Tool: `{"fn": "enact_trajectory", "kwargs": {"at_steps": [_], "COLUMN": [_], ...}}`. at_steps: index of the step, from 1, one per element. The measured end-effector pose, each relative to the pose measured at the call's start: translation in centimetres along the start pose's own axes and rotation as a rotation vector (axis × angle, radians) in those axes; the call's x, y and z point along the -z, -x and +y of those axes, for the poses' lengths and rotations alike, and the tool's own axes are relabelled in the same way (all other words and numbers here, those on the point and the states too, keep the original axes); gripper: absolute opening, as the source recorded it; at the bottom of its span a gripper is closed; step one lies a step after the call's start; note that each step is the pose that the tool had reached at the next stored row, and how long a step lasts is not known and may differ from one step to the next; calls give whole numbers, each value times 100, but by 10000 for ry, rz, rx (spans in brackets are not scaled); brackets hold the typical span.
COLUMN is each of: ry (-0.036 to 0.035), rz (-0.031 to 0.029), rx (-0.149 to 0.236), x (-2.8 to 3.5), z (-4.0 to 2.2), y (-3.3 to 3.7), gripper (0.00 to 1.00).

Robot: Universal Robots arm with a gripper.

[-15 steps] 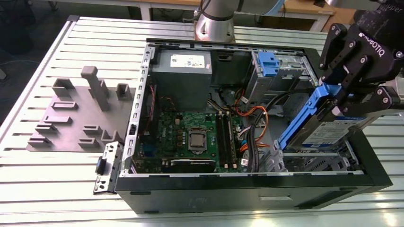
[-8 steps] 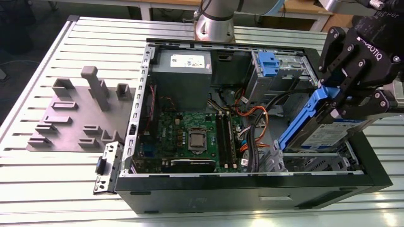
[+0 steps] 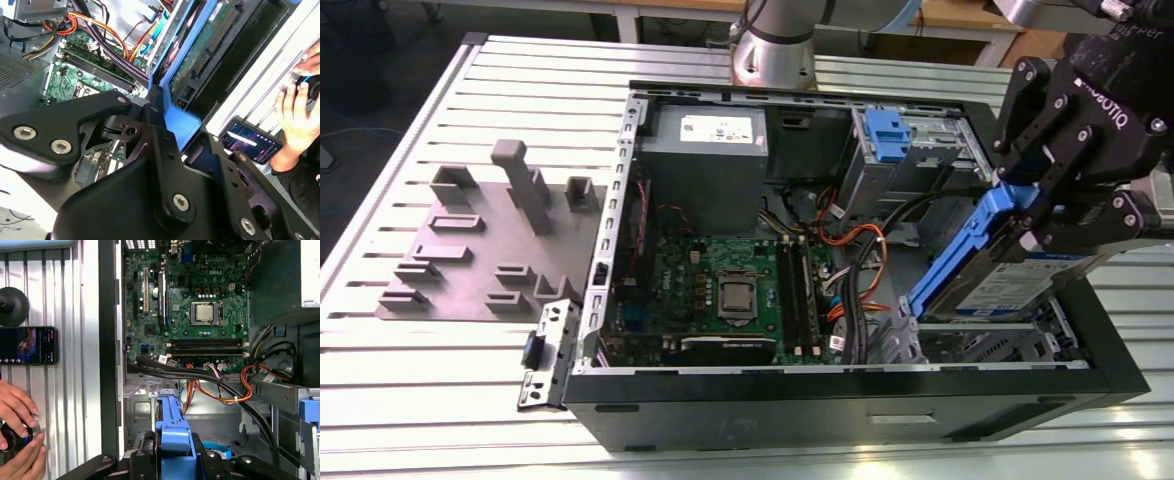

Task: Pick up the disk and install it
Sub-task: 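Insert the disk into the insertion slot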

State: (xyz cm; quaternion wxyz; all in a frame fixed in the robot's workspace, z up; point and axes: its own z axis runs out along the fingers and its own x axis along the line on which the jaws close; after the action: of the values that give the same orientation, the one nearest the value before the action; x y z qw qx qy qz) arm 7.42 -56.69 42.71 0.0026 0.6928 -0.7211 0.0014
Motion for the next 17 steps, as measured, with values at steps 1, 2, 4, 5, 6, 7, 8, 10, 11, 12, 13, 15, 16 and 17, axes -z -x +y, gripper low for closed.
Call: {"fn": "enact_trajectory", "kwargs": {"at_steps": [1,2,4,5,6,7,8,10,11,12,13,15,16,17], "ry": [0,0,0,0,0,0,0,0,0,0,0,0,-1,0], "rz": [0,-1,-7,-4,-6,-3,-3,-2,-1,-1,-2,-2,-2,-2], "rx": [0,0,0,0,0,1,0,0,0,0,0,0,0,0], "x": [0,0,-8,-20,-39,-57,-74,-110,-127,-145,-165,-201,-220,-237], "z": [0,0,0,0,0,0,0,0,0,0,0,0,0,0], "y": [0,0,1,0,0,0,1,0,1,1,1,1,2,1], "gripper": [38,44,44,51,51,51,51,49,43,43,36,31,25,19]}}
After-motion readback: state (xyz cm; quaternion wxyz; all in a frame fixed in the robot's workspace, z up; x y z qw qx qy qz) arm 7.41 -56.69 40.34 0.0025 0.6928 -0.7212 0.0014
